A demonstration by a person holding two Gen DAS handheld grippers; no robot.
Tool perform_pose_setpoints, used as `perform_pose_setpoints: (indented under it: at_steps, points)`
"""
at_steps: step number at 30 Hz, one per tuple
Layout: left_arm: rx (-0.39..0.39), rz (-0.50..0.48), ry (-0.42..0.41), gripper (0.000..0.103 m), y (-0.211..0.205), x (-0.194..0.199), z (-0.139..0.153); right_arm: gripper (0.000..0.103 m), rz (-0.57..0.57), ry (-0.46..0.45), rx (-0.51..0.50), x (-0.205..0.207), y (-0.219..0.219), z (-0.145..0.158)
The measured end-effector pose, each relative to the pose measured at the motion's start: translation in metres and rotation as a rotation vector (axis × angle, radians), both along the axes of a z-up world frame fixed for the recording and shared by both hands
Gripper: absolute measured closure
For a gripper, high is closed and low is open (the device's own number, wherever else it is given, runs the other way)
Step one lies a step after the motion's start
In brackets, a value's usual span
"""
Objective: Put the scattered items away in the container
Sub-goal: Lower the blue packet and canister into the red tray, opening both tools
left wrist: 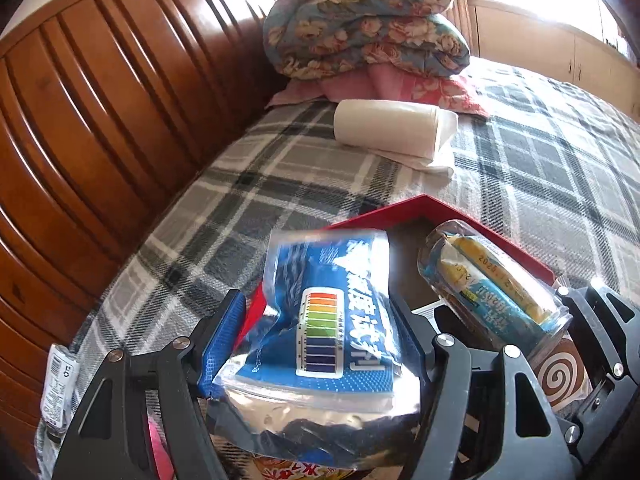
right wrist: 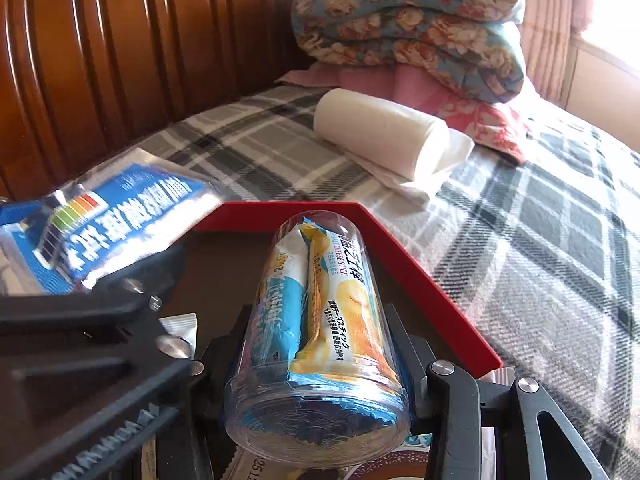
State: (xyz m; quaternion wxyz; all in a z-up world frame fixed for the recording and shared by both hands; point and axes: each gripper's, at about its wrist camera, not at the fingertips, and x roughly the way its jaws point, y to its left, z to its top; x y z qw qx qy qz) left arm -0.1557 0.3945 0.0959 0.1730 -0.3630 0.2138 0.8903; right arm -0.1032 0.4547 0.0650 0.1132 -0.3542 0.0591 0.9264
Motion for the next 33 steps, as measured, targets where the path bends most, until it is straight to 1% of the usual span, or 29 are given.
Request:
perform_pose_setpoints:
  at_steps: [2, 5, 6, 7, 8, 9, 11, 13, 15, 18, 23, 25, 29, 31, 33]
  points:
    - [0.0, -0.007, 0.003, 0.025, 0.003, 0.002, 0.002, 0.052, 0.002, 0.006, -0.034, 0.001, 0.005, 0.0]
    - [0.0, -0.01, 0.036, 0.016, 0.006, 0.006, 0.007, 0.051, 0.001, 0.014, -0.051, 0.003, 0.008, 0.003]
    - [0.003, -0.014, 0.051, 0.008, 0.007, 0.008, 0.009, 0.051, -0.005, 0.018, -0.052, 0.004, 0.008, 0.004]
    - [0.012, -0.021, 0.068, 0.002, 0.007, 0.011, 0.012, 0.049, -0.007, 0.024, -0.061, 0.004, 0.01, 0.005]
    - [0.023, -0.028, 0.087, 0.0, 0.008, 0.015, 0.015, 0.042, -0.008, 0.032, -0.078, 0.006, 0.011, 0.007]
    - [0.029, -0.031, 0.104, 0.0, 0.008, 0.018, 0.017, 0.035, -0.009, 0.042, -0.099, 0.007, 0.013, 0.008]
    - [0.023, -0.029, 0.124, 0.0, 0.01, 0.021, 0.021, 0.032, -0.013, 0.057, -0.137, 0.009, 0.017, 0.01]
    - [0.012, -0.024, 0.107, 0.0, 0.013, 0.02, 0.022, 0.03, -0.018, 0.059, -0.16, 0.01, 0.019, 0.01]
    - [0.02, -0.023, 0.084, 0.0, 0.013, 0.019, 0.022, 0.023, -0.026, 0.057, -0.17, 0.011, 0.021, 0.01]
    - [0.032, -0.018, 0.08, 0.0, 0.012, 0.021, 0.024, 0.022, -0.026, 0.063, -0.167, 0.012, 0.021, 0.012]
    - [0.021, -0.011, 0.108, 0.0, 0.007, 0.026, 0.029, 0.019, -0.009, 0.073, -0.165, 0.014, 0.019, 0.016]
    - [0.028, 0.019, 0.102, 0.0, -0.004, 0.028, 0.031, 0.017, 0.01, 0.071, -0.157, 0.013, 0.015, 0.017]
    - [0.104, 0.106, 0.053, 0.0, -0.048, 0.033, 0.04, 0.017, 0.027, 0.063, -0.1, 0.014, 0.001, 0.021]
    - [0.119, 0.143, 0.055, 0.0, -0.073, 0.036, 0.045, 0.017, 0.038, 0.079, -0.076, 0.017, -0.007, 0.026]
    - [0.139, 0.193, 0.078, 0.0, -0.102, 0.041, 0.053, 0.017, 0.035, 0.087, -0.052, 0.021, -0.015, 0.031]
